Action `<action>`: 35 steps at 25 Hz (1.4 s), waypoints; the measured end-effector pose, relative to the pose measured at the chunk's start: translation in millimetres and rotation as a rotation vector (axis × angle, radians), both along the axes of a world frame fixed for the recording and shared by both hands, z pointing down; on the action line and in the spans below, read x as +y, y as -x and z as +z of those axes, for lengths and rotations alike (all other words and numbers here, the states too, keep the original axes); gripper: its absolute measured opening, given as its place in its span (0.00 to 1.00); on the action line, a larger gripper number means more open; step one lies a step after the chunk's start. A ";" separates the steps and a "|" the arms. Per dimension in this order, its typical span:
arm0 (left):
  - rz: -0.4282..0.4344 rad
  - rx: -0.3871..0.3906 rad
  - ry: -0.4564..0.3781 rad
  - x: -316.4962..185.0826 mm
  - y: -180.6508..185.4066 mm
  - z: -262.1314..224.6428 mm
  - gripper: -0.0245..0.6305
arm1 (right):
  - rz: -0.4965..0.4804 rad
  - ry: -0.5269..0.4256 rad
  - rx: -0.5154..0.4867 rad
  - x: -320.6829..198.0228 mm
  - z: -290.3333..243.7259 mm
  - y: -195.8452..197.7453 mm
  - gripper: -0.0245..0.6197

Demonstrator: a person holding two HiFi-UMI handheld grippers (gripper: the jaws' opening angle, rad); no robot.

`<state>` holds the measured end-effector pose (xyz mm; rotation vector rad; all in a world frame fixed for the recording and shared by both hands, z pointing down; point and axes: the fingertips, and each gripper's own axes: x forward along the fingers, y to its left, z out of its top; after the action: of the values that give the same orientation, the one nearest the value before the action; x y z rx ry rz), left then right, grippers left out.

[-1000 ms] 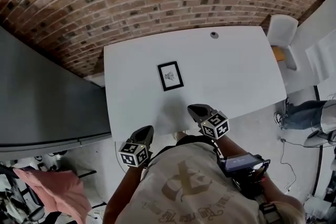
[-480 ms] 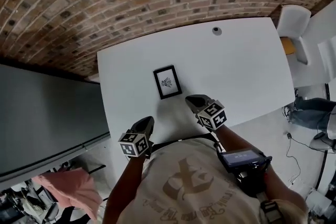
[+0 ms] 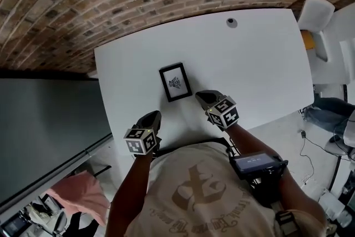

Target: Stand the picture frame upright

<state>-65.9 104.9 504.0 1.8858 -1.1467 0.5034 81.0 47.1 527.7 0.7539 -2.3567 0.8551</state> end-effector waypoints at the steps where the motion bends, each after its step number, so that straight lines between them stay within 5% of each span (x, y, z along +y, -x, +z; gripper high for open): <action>1: -0.002 0.015 0.007 -3.8 0.9 2.5 0.04 | 0.001 0.005 0.009 -2.5 2.0 2.2 0.05; 22: -0.051 0.175 0.095 -67.7 -3.3 40.0 0.08 | 0.026 0.079 0.155 -45.9 35.9 23.3 0.05; 29: -0.030 0.129 0.124 -89.1 -14.8 51.3 0.22 | 0.058 0.156 0.143 -58.0 48.2 28.3 0.14; 35: -0.046 0.103 0.235 -92.2 -19.6 67.2 0.29 | 0.081 0.241 0.112 -64.4 55.1 33.3 0.23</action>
<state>-46.3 12.7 571.2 1.6596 -1.0149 0.4880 47.6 -17.3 582.9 0.7785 -2.0907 1.0797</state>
